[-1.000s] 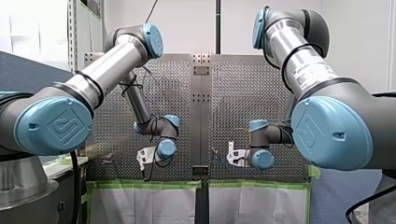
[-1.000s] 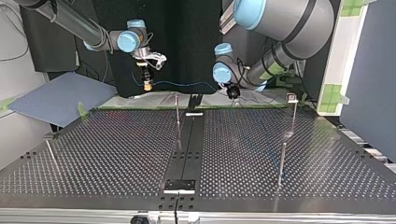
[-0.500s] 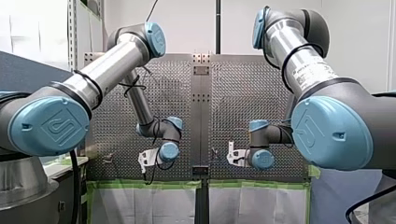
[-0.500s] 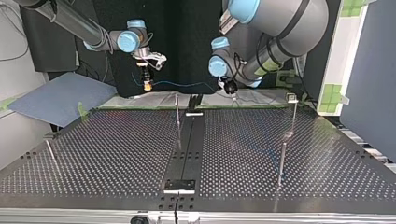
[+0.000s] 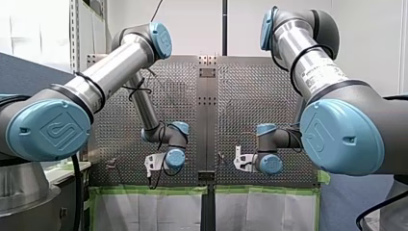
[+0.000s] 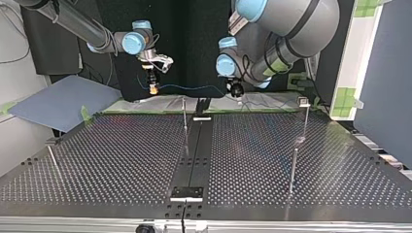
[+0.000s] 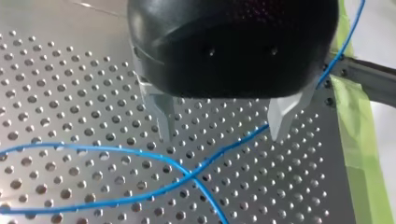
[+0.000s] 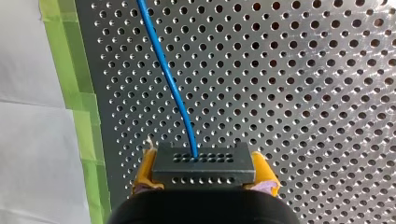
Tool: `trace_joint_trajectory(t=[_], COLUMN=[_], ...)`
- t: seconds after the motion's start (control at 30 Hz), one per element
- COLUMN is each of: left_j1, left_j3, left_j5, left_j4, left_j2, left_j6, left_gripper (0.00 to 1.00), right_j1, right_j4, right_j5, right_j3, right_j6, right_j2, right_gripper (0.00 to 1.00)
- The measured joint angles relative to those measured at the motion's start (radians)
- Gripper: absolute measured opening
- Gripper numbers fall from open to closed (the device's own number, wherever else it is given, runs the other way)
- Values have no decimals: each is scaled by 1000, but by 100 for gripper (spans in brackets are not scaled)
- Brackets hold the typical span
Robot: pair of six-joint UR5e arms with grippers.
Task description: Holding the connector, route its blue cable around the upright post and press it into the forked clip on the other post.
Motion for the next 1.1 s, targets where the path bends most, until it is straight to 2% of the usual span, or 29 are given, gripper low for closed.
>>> trace_joint_trajectory(t=[0.17, 0.47, 0.7, 0.9, 1.1], left_j1=[-2, 9, 1, -9, -10], left_j3=[2, 8, 32, 50, 89], left_j5=[-12, -68, -51, -34, -54], left_j4=[-7, -81, -123, -133, -162], left_j2=[-1, -2, -3, -9, -49], left_j6=[41, 121, 192, 246, 297], left_gripper=[100, 100, 100, 100, 100], right_j1=[0, 0, 0, 0, 0], right_j4=[-1, -3, -2, -2, -2], right_j5=[0, 1, 2, 2, 1], right_j3=[0, 0, 0, 0, 0], right_j6=[0, 0, 0, 0, 0], right_j2=[0, 0, 0, 0, 0], right_gripper=[0, 0, 0, 0, 0])
